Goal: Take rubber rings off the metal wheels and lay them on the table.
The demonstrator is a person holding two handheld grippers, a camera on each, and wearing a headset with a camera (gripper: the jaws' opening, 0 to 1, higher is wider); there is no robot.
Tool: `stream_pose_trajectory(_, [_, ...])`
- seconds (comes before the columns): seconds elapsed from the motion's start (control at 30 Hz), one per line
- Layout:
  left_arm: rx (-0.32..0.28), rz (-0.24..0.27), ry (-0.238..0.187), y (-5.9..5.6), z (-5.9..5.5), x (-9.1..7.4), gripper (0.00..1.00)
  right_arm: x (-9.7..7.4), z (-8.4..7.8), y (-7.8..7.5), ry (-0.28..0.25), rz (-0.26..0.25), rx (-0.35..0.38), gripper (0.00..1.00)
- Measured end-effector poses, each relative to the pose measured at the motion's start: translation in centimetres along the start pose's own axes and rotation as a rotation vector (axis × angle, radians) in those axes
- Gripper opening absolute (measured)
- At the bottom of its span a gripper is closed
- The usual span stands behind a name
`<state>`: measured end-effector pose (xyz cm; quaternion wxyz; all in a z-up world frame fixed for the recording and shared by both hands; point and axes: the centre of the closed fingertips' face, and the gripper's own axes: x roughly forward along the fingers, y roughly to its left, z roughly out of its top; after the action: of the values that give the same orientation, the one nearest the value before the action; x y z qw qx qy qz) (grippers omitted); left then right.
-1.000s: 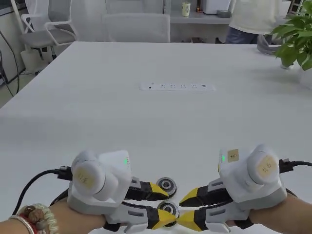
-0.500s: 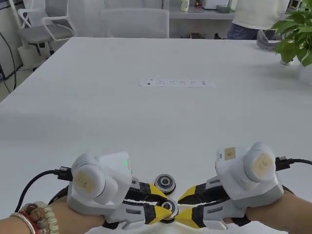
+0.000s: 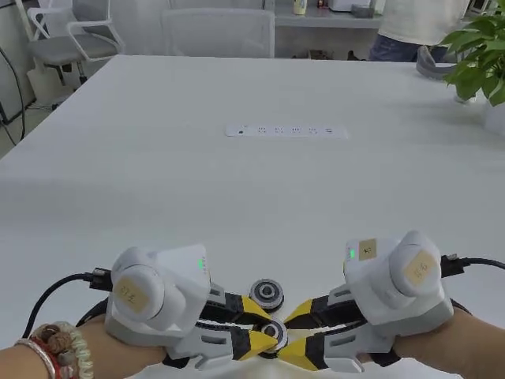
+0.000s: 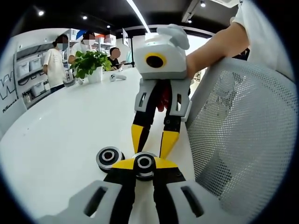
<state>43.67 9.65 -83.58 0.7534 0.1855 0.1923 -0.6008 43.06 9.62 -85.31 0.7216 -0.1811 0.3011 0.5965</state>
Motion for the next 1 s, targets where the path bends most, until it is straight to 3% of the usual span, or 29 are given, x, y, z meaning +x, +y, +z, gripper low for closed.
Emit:
stream_pose_trajectory(0.17, [-0.005,0.0,-0.002,0.0,0.0,0.0,0.08,0.0,0.0,0.0,0.01,-0.001,-0.023,0.17])
stream_pose_trajectory(0.23, [-0.006,0.0,-0.003,0.0,0.0,0.0,0.08,-0.2,-0.6,-0.3,0.047,-0.013,-0.054,0.11])
stream_pose_trajectory(0.3, [-0.007,0.0,-0.003,-0.1,0.0,0.0,0.08,-0.2,-0.6,-0.3,0.033,-0.01,-0.021,0.08])
stream_pose_trajectory(0.4, [-0.009,0.0,-0.004,0.0,0.0,0.0,0.08,-0.3,-0.6,-0.6,0.035,-0.025,-0.03,0.03])
stream_pose_trajectory(0.63, [-0.007,0.001,-0.001,0.0,0.0,0.1,0.08,-0.5,-0.5,-0.7,0.048,-0.033,-0.029,0.0])
stream_pose_trajectory(0.77, [-0.007,0.003,0.0,0.0,0.1,0.1,0.08,-0.7,-0.6,-1.0,0.045,-0.042,0.044,0.0])
stream_pose_trajectory(0.87, [-0.006,0.002,-0.001,0.0,0.1,0.1,0.08,-0.9,-0.5,-1.1,0.031,-0.038,0.149,0.0])
stream_pose_trajectory(1.0, [-0.007,0.0,-0.005,0.0,0.1,0.2,0.08,-1.0,-0.3,-1.3,0.017,-0.025,0.181,0.0])
